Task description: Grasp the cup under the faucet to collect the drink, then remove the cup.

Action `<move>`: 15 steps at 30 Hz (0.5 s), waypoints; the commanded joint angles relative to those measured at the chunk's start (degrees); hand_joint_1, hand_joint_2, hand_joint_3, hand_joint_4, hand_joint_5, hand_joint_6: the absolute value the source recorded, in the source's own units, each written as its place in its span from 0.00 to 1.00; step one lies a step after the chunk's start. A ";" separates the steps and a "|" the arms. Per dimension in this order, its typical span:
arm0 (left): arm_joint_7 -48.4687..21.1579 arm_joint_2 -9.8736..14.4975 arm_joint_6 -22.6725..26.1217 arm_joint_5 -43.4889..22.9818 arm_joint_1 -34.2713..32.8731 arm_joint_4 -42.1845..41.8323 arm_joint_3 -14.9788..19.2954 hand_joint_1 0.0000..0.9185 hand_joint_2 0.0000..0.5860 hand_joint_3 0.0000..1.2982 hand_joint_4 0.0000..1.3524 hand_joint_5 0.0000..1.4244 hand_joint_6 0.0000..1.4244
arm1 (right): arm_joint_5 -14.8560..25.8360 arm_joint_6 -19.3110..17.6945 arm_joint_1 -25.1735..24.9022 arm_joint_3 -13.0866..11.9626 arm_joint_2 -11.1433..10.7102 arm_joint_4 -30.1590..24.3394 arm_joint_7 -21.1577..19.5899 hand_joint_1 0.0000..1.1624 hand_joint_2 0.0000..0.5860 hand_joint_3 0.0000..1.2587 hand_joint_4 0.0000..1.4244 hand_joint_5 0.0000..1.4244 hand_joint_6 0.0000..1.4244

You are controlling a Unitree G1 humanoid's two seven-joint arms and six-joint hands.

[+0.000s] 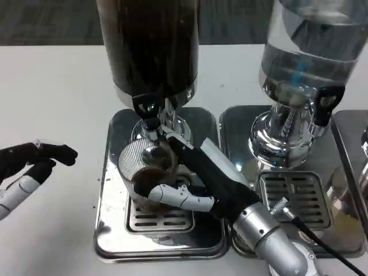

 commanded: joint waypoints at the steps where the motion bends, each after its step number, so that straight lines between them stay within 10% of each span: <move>1: -0.38 0.91 -1.11 -0.56 0.53 -0.06 0.00 0.00 0.29 0.40 0.35 0.24 0.28 | -1.11 0.54 -1.16 0.70 -0.22 0.86 0.85 0.20 0.03 0.04 0.04 0.13 0.19; 15: -0.30 0.95 -1.47 -0.60 0.43 0.43 0.05 0.00 0.30 0.41 0.36 0.25 0.28 | -5.26 1.09 -3.10 1.71 -0.48 3.34 -0.71 0.28 0.01 0.01 0.01 0.12 0.16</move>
